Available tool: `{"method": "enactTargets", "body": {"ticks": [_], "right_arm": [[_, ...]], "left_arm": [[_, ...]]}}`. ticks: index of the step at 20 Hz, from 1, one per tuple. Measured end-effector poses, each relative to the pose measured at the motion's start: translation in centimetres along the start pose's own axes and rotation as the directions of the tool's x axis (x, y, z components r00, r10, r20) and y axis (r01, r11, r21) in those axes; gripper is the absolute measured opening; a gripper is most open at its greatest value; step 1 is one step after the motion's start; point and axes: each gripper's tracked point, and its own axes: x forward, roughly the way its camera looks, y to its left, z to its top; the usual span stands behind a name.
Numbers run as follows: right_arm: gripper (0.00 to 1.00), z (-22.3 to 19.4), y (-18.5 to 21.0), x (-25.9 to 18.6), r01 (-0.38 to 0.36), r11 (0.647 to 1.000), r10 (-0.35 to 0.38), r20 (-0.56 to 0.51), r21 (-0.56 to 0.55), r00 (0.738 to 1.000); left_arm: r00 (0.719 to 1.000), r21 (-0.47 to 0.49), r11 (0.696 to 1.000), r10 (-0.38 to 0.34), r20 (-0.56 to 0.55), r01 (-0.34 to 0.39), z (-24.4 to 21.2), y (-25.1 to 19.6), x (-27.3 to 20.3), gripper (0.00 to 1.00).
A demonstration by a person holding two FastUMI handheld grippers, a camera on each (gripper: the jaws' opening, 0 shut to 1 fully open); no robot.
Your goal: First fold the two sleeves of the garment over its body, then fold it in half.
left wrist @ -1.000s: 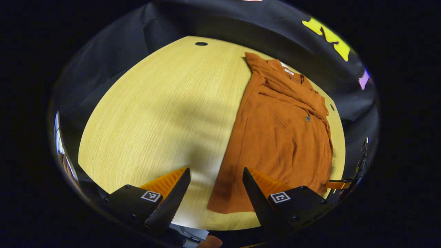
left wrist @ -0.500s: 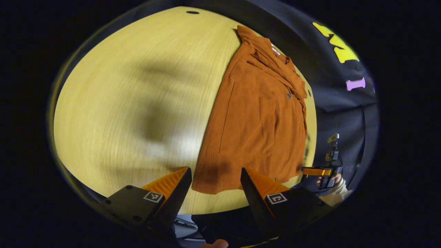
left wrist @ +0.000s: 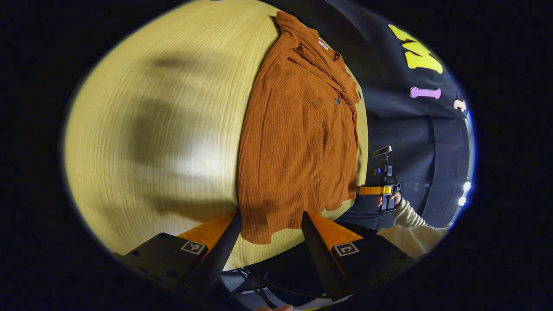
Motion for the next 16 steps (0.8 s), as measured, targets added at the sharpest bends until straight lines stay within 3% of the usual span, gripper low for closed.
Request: {"method": "enactTargets", "body": {"ticks": [4,5,6,7,8,9,10,11,12,15,16], "right_arm": [[0.79,0.1,0.4,0.9,0.006,1.0,-0.006,-0.014,-0.009,1.0],[0.71,0.2,0.6,1.0,-0.001,1.0,0.001,-0.016,-0.003,1.0],[0.73,0.4,0.4,1.2,0.006,1.0,-0.006,-0.017,0.008,1.0],[0.69,0.5,0.2,1.5,0.024,1.0,-0.023,-0.019,0.009,1.0],[0.66,0.5,-0.4,1.6,0.048,0.999,-0.048,-0.019,-0.005,0.999],[0.36,0.5,-0.3,1.3,0.045,0.999,-0.045,-0.02,-0.013,0.999],[0.3,0.5,-0.3,1.3,0.042,0.999,-0.043,-0.021,-0.013,0.999],[0.31,0.4,-0.2,1.5,0.042,0.999,-0.043,-0.025,-0.007,0.999],[0.3,0.6,0.0,1.6,0.042,0.999,-0.042,-0.027,-0.005,0.999],[0.31,0.5,0.2,1.8,0.037,0.999,-0.038,-0.031,-0.017,0.999],[0.3,0.5,0.2,1.9,0.035,0.999,-0.036,-0.032,-0.022,0.999]], "left_arm": [[1.0,0.013,1.0,0.004,0.006,-0.004,-0.2,0.0,0.2,0.89],[1.0,0.018,1.0,0.004,0.002,-0.004,-0.3,-0.1,0.2,0.88],[1.0,0.021,1.0,0.009,0.0,-0.009,-0.5,0.0,0.1,0.88],[0.999,0.034,0.999,0.041,-0.001,-0.041,-0.5,0.6,0.2,0.88],[0.996,0.052,0.995,0.091,-0.01,-0.09,-0.7,1.6,0.4,0.83],[0.995,0.051,0.994,0.1,-0.005,-0.1,-0.7,1.5,0.3,0.6],[0.995,0.041,0.994,0.102,-0.004,-0.102,-0.7,1.5,0.1,0.43],[0.995,0.027,0.994,0.105,-0.003,-0.104,-0.6,1.5,0.0,0.5],[0.994,0.019,0.994,0.11,-0.003,-0.11,-0.7,1.6,0.1,0.4],[0.988,0.025,0.988,0.152,-0.021,-0.151,-1.2,2.2,0.4,0.32],[0.987,0.003,0.988,0.156,-0.028,-0.156,-1.3,2.4,0.0,0.23]]}}
